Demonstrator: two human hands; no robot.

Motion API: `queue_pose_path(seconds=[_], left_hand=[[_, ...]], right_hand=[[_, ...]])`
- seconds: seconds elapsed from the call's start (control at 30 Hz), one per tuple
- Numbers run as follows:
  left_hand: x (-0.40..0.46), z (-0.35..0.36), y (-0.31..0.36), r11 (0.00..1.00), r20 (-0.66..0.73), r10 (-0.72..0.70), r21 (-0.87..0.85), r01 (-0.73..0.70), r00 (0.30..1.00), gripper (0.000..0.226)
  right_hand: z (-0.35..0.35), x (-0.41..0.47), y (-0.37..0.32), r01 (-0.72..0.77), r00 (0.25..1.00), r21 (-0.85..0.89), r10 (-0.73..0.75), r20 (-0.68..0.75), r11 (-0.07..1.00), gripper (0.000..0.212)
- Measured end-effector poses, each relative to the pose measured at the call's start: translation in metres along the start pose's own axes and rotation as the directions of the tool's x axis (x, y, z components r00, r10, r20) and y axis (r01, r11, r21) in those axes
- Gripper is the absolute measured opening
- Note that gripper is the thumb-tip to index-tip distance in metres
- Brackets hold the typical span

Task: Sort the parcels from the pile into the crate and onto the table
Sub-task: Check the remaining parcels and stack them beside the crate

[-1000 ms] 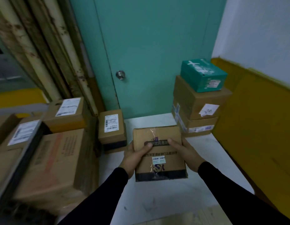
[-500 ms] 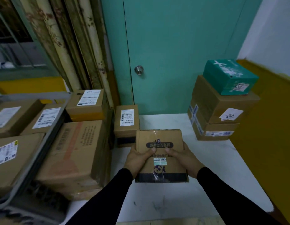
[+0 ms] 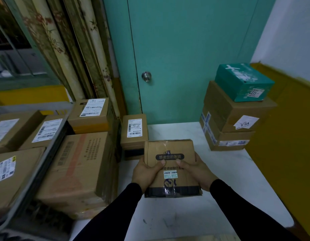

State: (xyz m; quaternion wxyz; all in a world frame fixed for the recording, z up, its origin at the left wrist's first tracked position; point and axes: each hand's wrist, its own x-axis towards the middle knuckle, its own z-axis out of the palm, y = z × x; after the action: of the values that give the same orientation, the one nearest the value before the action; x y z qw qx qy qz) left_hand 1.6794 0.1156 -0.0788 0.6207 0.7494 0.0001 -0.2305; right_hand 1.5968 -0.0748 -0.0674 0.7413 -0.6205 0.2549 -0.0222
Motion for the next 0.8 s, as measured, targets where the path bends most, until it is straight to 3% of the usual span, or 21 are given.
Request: queue_pose_path(seconds=[0.1,0.27,0.37,0.43,0.57,0.63,0.8], left_hand=[[-0.002,0.000,0.002,1.000,0.015,-0.006,0.001,0.006,1.000,0.071],[-0.010,-0.005,0.012,0.997,0.104,-0.068,-0.041,0.072,0.992,0.091],[-0.022,-0.011,0.033,0.969,0.177,-0.169,-0.148,0.196,0.970,0.068],[-0.021,-0.015,0.040,0.939,0.153,-0.220,-0.233,0.251,0.963,0.071],[-0.010,-0.021,0.047,0.875,0.132,-0.251,-0.393,0.283,0.959,0.084],[-0.008,-0.020,0.053,0.890,0.187,-0.230,-0.356,0.284,0.955,0.078],[-0.010,-0.010,0.048,0.934,0.368,-0.167,-0.239,0.267,0.915,0.063]], right_hand=[[0.000,-0.001,0.001,0.004,1.000,-0.014,-0.004,-0.011,1.000,0.057],[-0.001,-0.012,0.000,0.016,1.000,-0.016,-0.016,0.023,1.000,0.062],[-0.002,-0.019,-0.002,0.012,1.000,-0.012,-0.012,0.021,1.000,0.055],[-0.002,-0.026,-0.006,0.007,1.000,0.066,-0.009,0.025,0.998,0.045],[-0.014,-0.025,-0.018,0.003,0.999,0.232,0.007,-0.041,0.973,0.076],[-0.024,-0.021,-0.026,-0.002,0.995,0.281,0.030,-0.096,0.960,0.078],[-0.024,-0.030,-0.036,-0.107,0.993,0.281,0.089,0.077,0.954,0.050]])
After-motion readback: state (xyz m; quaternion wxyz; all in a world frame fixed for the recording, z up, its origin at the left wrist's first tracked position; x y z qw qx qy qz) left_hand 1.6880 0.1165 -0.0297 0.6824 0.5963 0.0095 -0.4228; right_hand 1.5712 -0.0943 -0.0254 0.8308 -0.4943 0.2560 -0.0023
